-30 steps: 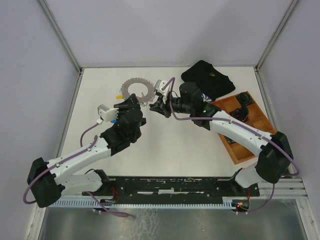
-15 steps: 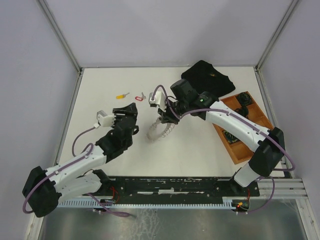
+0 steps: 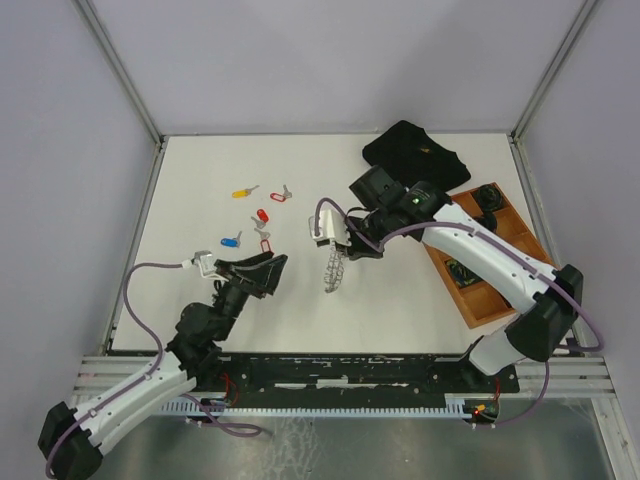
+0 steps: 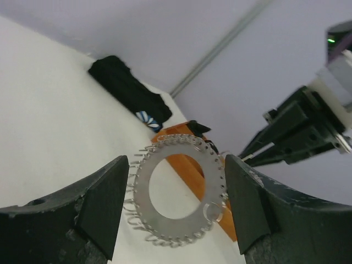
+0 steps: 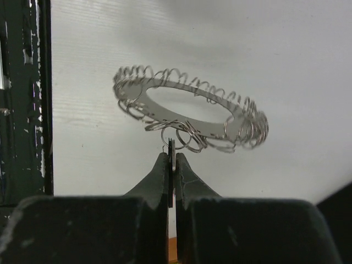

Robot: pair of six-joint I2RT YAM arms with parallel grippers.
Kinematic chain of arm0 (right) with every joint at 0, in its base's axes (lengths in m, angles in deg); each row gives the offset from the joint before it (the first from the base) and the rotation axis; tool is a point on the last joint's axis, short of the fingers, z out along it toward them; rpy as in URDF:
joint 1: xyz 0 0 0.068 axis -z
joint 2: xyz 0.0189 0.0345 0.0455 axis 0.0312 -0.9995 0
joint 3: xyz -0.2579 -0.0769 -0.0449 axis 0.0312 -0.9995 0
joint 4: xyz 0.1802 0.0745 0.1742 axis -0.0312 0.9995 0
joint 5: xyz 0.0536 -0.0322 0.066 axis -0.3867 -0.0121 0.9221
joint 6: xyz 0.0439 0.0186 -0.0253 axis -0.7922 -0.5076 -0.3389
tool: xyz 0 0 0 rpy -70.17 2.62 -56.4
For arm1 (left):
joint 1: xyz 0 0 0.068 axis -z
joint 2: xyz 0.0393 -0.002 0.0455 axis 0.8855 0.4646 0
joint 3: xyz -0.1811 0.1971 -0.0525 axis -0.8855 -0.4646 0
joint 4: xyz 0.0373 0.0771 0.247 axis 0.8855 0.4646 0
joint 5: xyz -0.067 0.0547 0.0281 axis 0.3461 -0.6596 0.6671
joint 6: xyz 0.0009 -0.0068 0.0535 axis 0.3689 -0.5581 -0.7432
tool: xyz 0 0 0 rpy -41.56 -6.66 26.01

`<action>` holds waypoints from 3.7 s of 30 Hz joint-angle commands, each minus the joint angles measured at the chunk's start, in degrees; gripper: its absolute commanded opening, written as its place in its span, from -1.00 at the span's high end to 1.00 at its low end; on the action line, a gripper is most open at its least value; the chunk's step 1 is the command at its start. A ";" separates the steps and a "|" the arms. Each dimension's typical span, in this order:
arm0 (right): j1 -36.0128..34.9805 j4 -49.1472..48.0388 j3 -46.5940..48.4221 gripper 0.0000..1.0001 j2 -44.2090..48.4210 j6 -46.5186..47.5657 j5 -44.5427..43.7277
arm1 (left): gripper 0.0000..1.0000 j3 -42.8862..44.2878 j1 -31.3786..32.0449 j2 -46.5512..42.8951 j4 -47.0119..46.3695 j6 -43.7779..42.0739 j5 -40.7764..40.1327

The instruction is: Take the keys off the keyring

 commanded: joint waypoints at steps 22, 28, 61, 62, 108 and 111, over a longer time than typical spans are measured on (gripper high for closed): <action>-1.77 -0.79 -7.57 1.00 10.76 10.51 1.08 | 0.07 13.71 -0.06 29.39 -20.17 -12.02 40.88; -1.74 -0.36 -7.40 1.00 10.51 10.67 2.37 | 0.29 13.39 0.27 37.04 -28.89 -7.62 44.62; -0.50 -6.07 -6.17 1.00 6.79 -2.86 5.79 | 0.32 14.42 3.50 27.74 -11.90 1.86 31.64; -0.43 -6.40 -6.16 1.00 6.52 -3.53 5.83 | 0.31 14.69 3.58 27.15 -10.20 1.64 30.67; 2.52 -9.98 -5.00 1.00 3.44 -15.28 5.44 | 0.94 27.27 9.43 29.06 18.89 -16.65 16.75; 4.35 -10.02 -4.89 1.00 3.34 -16.49 6.02 | 0.94 26.55 9.44 27.74 19.08 -21.52 16.57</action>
